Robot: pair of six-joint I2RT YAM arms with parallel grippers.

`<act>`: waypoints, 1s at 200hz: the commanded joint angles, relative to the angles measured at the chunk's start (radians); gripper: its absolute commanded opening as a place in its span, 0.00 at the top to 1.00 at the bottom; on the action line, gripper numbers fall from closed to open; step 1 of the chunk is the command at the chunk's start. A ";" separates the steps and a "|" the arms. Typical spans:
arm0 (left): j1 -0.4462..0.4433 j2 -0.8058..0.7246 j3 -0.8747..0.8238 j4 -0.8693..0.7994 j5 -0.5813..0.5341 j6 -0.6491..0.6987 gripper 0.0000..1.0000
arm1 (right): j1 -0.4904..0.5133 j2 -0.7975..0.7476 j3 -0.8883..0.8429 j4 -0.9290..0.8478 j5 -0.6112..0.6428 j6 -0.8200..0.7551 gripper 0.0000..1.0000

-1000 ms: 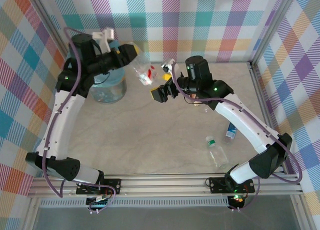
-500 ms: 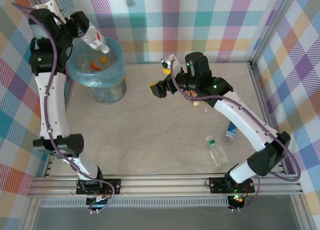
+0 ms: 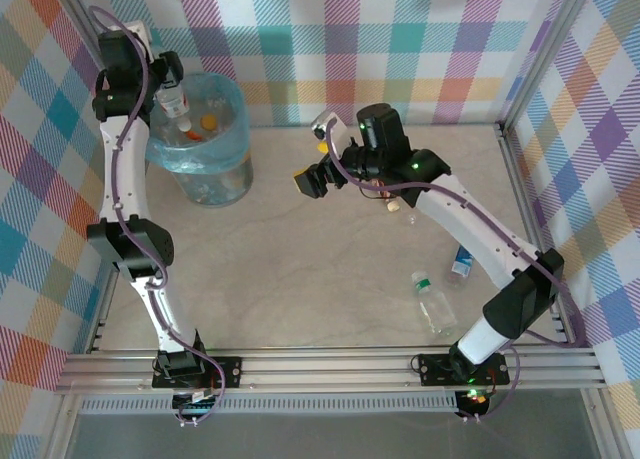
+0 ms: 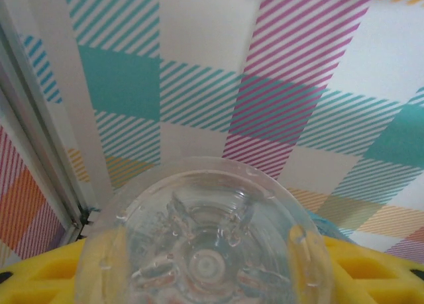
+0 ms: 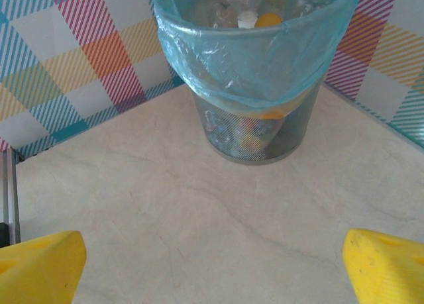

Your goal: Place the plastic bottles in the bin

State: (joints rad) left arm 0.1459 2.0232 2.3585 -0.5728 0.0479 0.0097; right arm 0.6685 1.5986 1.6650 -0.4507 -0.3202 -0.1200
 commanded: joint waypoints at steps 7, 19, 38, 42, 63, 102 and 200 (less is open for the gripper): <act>0.015 0.020 -0.047 0.056 0.061 0.043 0.38 | 0.006 0.019 0.038 -0.006 -0.051 0.003 0.02; 0.017 0.012 -0.109 0.081 0.071 0.042 0.38 | 0.006 0.022 0.038 -0.007 -0.055 0.008 0.02; 0.021 -0.006 -0.221 0.134 0.078 0.042 0.37 | 0.006 0.026 0.040 -0.012 -0.057 0.011 0.02; 0.023 -0.009 -0.240 0.140 0.078 0.041 0.37 | 0.006 0.026 0.039 -0.014 -0.057 0.012 0.02; 0.026 -0.012 -0.312 0.145 0.079 0.044 0.37 | 0.008 0.026 0.040 -0.022 -0.056 0.014 0.02; 0.032 -0.006 -0.396 0.143 0.062 0.053 0.36 | 0.009 0.035 0.045 -0.029 -0.062 0.014 0.02; 0.038 0.039 -0.228 0.013 0.106 0.027 0.16 | 0.022 0.051 0.093 -0.077 -0.065 0.054 0.02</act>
State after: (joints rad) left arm 0.1738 2.0892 2.0563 -0.5114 0.1135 0.0639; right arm 0.6827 1.6573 1.7172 -0.5133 -0.3611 -0.0849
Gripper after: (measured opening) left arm 0.810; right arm 0.979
